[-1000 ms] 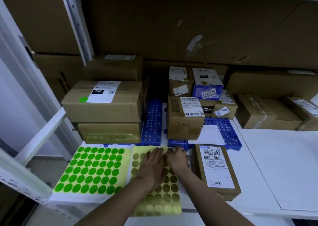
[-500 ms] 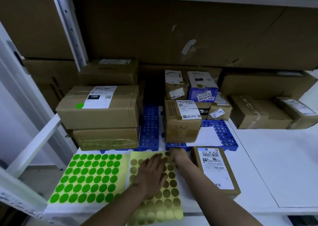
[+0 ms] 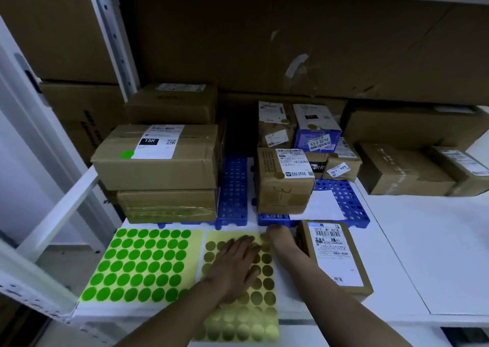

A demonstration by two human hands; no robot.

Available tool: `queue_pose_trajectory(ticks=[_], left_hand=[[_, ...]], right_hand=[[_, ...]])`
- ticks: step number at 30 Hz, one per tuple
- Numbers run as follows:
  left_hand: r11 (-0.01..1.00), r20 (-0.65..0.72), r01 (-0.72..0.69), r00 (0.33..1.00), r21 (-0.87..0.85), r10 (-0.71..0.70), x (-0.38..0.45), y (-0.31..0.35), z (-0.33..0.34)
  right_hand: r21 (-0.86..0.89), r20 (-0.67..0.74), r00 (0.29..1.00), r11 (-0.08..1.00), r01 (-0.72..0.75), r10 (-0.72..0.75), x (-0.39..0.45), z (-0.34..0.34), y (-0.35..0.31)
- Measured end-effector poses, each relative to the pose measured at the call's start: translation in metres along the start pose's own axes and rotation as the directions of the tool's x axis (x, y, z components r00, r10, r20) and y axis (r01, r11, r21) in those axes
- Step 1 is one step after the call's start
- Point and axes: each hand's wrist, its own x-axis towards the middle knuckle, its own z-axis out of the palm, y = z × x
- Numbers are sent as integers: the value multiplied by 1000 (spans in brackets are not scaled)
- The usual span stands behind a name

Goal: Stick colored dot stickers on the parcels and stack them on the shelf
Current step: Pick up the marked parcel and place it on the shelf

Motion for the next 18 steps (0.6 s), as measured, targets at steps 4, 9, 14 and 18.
queue_pose_trajectory(ticks=[4, 9, 14, 18], left_hand=[[991, 3, 61, 998, -117, -61, 12, -1, -17], [988, 134, 99, 988, -119, -82, 27, -3, -35], [991, 157, 128, 980, -31, -122, 37, -3, -43], [989, 194, 147, 970, 5, -145, 40, -1, -47]], right_hand=[[-55, -11, 999, 997, 52, -52, -3, 1, 1], [-421, 46, 981, 887, 190, -188, -2, -1, 4], [-804, 149, 951, 526, 276, -271, -7, -3, 0], [-873, 173, 961, 420, 250, -214, -4, -3, -8]])
